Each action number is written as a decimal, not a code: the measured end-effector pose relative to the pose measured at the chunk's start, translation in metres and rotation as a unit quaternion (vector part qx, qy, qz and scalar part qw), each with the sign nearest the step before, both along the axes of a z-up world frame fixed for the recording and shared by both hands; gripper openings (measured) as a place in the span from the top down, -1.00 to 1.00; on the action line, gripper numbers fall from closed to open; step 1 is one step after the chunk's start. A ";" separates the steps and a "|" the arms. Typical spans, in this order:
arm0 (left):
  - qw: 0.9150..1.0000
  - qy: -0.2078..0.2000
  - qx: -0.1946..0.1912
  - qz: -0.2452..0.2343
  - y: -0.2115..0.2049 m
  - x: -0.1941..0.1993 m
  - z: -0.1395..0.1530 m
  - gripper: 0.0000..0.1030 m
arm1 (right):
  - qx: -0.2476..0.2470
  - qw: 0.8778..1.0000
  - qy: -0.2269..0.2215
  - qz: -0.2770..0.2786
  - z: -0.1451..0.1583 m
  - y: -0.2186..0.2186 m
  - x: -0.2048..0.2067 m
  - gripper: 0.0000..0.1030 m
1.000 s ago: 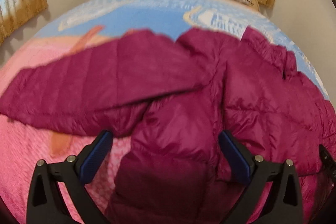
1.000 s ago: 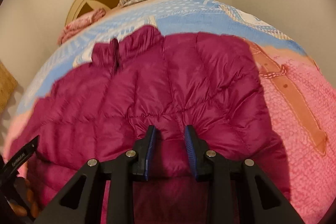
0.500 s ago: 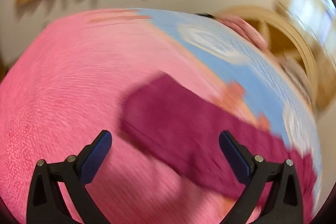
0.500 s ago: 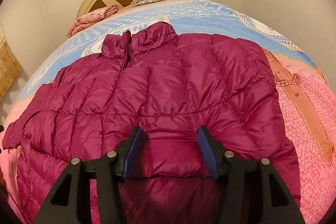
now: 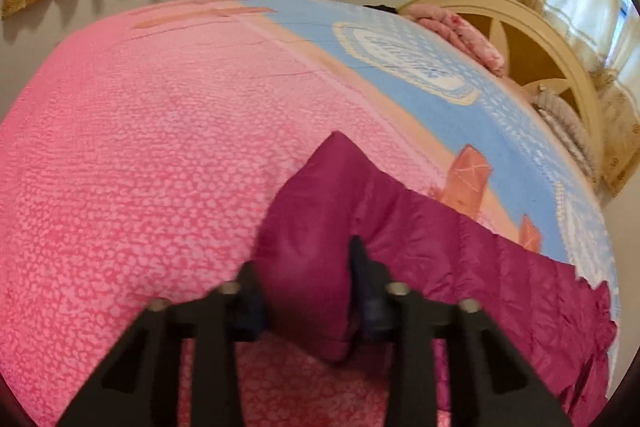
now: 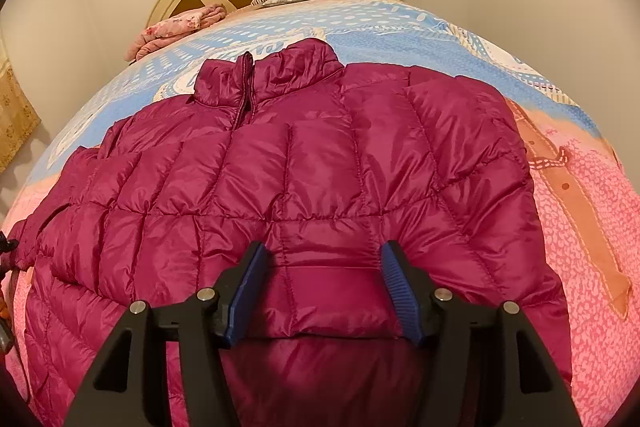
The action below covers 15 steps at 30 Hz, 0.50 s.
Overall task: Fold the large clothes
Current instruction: 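Grasp the other sleeve with the left gripper and fold it across the body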
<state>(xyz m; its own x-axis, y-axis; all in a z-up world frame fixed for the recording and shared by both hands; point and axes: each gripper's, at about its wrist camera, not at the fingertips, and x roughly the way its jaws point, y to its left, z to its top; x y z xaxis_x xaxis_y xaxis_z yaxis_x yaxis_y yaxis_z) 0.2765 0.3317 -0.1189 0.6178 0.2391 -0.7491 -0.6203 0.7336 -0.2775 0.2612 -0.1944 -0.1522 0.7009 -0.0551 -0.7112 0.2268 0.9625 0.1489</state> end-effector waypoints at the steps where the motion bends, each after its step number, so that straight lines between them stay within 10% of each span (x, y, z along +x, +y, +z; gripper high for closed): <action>1: 1.000 0.001 0.003 -0.001 -0.002 0.002 0.001 0.50 | 0.000 1.000 0.000 0.000 0.000 0.000 0.000 -0.20; 8: 0.990 -0.082 0.085 -0.074 -0.062 -0.002 0.081 0.56 | 0.014 1.000 -0.007 0.001 0.000 -0.003 -0.002 -0.21; 15: 0.928 -0.207 0.111 -0.289 -0.214 -0.020 0.162 0.56 | 0.031 0.999 -0.017 0.001 0.000 -0.007 -0.004 -0.21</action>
